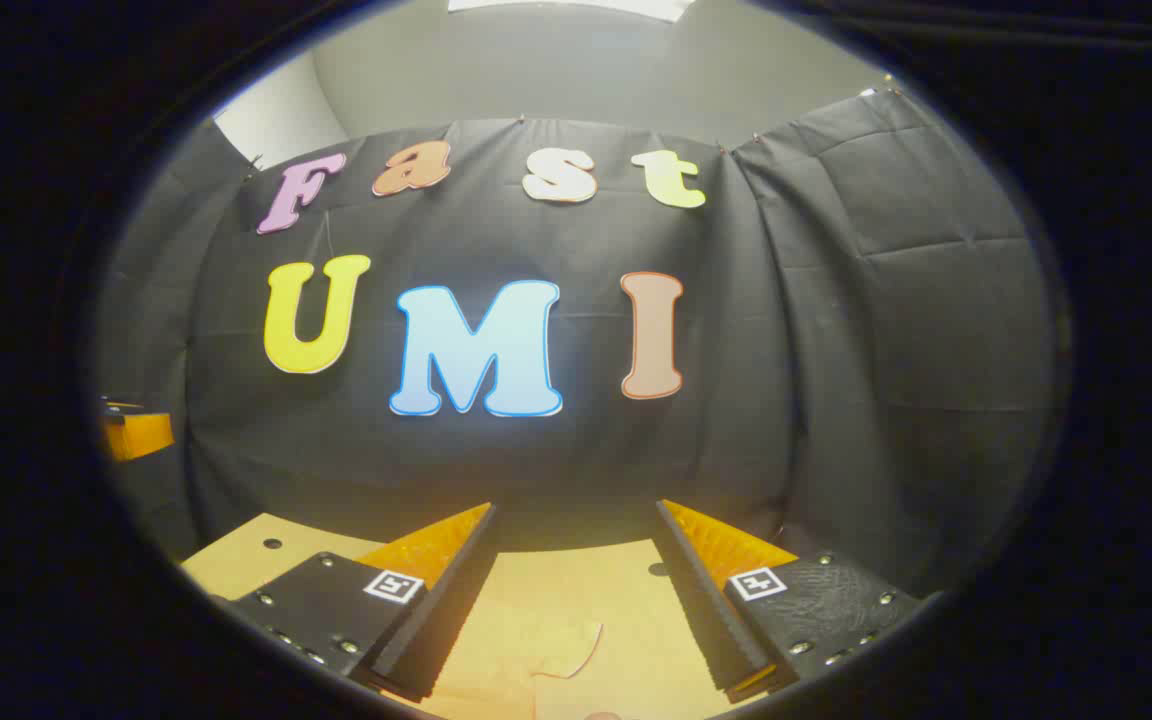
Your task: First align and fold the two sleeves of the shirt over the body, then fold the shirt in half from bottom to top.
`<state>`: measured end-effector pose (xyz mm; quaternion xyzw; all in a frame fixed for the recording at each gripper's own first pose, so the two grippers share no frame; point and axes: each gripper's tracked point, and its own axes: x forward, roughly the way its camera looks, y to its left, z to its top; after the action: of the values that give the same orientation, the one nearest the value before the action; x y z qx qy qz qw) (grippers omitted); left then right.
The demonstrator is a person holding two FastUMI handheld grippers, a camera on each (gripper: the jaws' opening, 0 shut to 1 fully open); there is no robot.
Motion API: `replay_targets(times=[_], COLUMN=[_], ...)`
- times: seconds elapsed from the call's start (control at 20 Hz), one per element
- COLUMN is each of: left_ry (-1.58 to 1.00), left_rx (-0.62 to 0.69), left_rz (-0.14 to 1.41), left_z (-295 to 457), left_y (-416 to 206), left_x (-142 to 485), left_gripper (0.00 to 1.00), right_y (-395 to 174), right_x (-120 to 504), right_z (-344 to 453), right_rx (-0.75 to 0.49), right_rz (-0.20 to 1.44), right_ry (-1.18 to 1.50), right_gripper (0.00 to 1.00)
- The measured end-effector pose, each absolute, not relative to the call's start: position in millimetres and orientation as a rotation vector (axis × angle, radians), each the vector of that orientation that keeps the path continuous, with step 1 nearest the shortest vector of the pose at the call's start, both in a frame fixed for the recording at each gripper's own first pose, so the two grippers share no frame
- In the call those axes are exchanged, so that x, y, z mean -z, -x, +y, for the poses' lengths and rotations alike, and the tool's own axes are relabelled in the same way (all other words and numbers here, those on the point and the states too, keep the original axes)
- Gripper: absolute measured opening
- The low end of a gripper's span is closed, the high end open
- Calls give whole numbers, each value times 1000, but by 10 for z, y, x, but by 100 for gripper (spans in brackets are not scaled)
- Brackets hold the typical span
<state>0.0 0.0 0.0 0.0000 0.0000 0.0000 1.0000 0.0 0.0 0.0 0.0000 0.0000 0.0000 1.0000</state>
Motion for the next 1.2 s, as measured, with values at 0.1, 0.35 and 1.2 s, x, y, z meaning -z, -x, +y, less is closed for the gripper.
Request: replay_targets(times=[0.1, 0.35, 1.2], left_ry=[2, 14, 18], left_rx=[-4, -15, -60], left_rz=[3, 16, 19], left_z=[32, 106, 296], left_y=[-26, -9, 227], left_x=[7, 52, 79], left_gripper=[93, 93, 93], right_y=[-34, -63, -437], right_x=[33, 100, 1224], right_z=[14, 62, -38], right_rx=[-6, -24, -29], right_rz=[7, 35, 296], right_ry=[7, 7, -25], right_gripper=[95, 96, 96])
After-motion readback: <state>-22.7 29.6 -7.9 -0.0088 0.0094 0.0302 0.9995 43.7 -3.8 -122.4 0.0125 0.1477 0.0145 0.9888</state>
